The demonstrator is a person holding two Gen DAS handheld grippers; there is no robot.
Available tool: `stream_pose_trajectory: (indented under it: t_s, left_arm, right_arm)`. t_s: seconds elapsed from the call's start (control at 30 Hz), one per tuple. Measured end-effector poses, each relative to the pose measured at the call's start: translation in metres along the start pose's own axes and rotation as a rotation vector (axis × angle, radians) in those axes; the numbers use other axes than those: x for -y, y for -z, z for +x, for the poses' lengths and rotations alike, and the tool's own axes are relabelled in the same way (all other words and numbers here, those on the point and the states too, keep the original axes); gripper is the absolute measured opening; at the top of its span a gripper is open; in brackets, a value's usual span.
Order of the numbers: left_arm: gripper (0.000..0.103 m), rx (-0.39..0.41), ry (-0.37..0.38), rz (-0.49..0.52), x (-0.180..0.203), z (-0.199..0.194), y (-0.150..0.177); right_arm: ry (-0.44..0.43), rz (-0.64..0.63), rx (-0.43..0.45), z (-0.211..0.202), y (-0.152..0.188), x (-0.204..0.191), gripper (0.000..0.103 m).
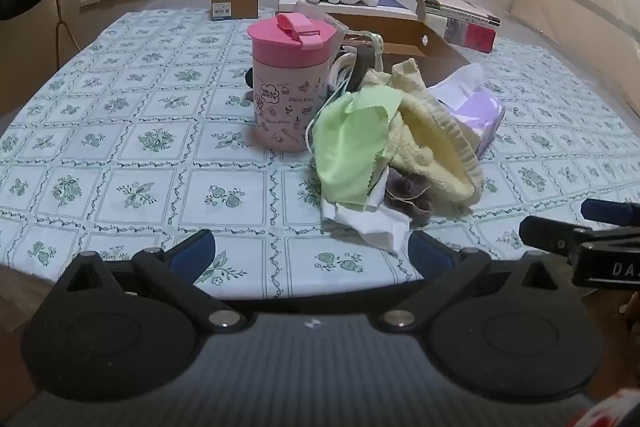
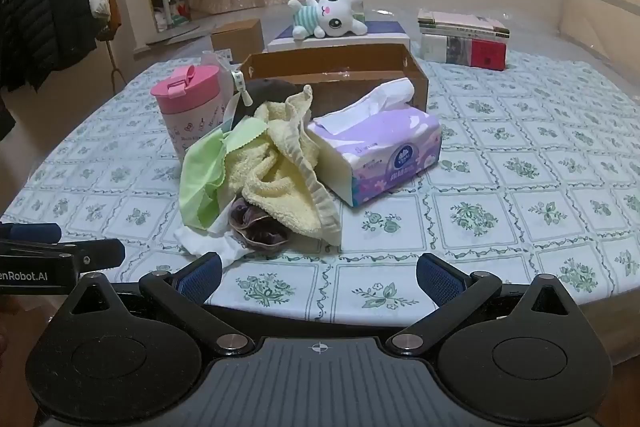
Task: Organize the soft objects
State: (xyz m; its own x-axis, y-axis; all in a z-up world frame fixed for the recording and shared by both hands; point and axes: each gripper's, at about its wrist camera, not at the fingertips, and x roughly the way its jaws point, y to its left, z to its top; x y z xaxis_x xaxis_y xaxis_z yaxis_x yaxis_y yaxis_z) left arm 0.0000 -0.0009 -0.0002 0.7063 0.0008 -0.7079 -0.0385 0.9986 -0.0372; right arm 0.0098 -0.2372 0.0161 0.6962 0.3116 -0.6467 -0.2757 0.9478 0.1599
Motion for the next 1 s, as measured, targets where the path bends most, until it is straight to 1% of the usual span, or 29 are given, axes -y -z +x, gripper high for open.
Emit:
stream_pose_trajectory:
  t_s: [0.1, 0.13, 0.2, 0.4, 0.47, 0.67, 1.0]
  left_arm:
    - [0.101, -0.003, 0.000, 0.009, 0.0040, 0.0005, 0.0002]
    - [0.100, 0.001, 0.013, -0.015, -0.0002, 0.0003, -0.0002]
    - [0.099, 0.001, 0.015, -0.011, 0.0031, 0.0038, 0.0035]
    - [0.099, 0.008, 0.020, -0.009, 0.0076, 0.0052, 0.0079]
    - [0.099, 0.002, 0.031, -0.024, 0.0019, 0.0036, 0.0033]
    - [0.099, -0.004, 0.042, -0.030, -0.0009, 0.0039, 0.0042]
    - [0.098, -0.008, 0.043, -0.031, 0.0004, 0.0037, 0.0040]
  right_arm:
    - [0.000, 0.002, 0.000, 0.0000, 0.0000, 0.0004, 0.103]
    - [-0.001, 0.003, -0.003, 0.0001, -0.0002, 0.0005, 0.103]
    - [-0.001, 0.004, -0.003, 0.0005, -0.0003, 0.0009, 0.103]
    - [-0.001, 0.004, -0.001, 0.0005, 0.0010, 0.0019, 0.103]
    - [0.001, 0.004, -0.001, 0.0013, 0.0010, 0.0014, 0.103]
    - [0.000, 0.004, -0.004, 0.0015, -0.0002, -0.0006, 0.103]
    - [0.004, 0.002, -0.003, 0.0014, 0.0004, -0.0014, 0.103]
